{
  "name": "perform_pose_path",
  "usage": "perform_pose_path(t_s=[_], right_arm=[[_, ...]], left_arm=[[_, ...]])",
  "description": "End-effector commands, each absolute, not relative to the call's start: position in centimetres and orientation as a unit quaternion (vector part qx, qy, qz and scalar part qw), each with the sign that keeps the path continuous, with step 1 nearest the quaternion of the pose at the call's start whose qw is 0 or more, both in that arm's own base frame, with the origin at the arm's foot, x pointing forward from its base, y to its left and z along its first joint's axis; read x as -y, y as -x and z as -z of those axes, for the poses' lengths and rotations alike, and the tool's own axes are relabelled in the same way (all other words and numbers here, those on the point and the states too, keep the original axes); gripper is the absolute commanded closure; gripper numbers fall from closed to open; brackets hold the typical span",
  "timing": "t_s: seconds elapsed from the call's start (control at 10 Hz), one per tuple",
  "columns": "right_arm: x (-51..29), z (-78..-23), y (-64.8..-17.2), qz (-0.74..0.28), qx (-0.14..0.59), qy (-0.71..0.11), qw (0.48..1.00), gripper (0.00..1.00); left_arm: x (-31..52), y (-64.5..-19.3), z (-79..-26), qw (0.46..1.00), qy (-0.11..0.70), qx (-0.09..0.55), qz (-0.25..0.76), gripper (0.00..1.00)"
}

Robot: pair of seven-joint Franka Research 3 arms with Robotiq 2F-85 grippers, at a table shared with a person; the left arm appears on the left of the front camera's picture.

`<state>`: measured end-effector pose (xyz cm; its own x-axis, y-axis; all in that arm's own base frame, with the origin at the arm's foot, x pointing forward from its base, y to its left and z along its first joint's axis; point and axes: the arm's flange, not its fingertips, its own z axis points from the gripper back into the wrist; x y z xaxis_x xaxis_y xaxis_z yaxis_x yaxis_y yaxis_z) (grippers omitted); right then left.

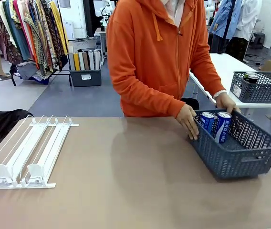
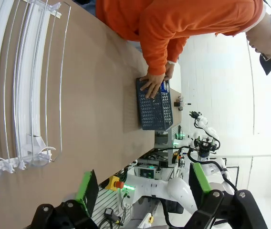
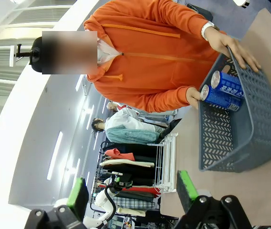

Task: Retrieve and store the cans from the dispenser.
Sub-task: Pick up one can from the Automatic Can Dispenser and place it in the middle of the table.

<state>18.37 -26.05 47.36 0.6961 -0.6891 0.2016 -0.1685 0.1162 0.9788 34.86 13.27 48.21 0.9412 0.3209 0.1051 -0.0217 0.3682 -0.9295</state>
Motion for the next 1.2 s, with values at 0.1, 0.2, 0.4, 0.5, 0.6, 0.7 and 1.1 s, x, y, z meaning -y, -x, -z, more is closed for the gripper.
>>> perform_pose_path(t_s=[0.1,0.2,0.4,0.5,0.6,0.7,1.1], right_arm=[[26.12,-47.80,-18.69,0.191,0.346,-0.640,0.659,0.00],[26.12,-47.80,-18.69,0.191,0.346,-0.640,0.659,0.00],[26.12,-47.80,-18.69,0.191,0.346,-0.640,0.659,0.00],[26.12,-47.80,-18.69,0.191,0.346,-0.640,0.659,0.00],[26.12,-47.80,-18.69,0.191,0.346,-0.640,0.659,0.00],[26.12,-47.80,-18.69,0.191,0.346,-0.640,0.659,0.00],[26.12,-47.80,-18.69,0.191,0.346,-0.640,0.659,0.00]], left_arm=[[-13.54,-34.68,-48.27,0.818,0.550,0.137,-0.094,0.00],[-13.54,-34.68,-48.27,0.818,0.550,0.137,-0.094,0.00],[-13.54,-34.68,-48.27,0.818,0.550,0.137,-0.094,0.00],[-13.54,-34.68,-48.27,0.818,0.550,0.137,-0.094,0.00],[-13.54,-34.68,-48.27,0.818,0.550,0.137,-0.094,0.00],[-13.54,-34.68,-48.27,0.818,0.550,0.137,-0.094,0.00],[-13.54,-34.68,-48.27,0.818,0.550,0.137,-0.094,0.00]])
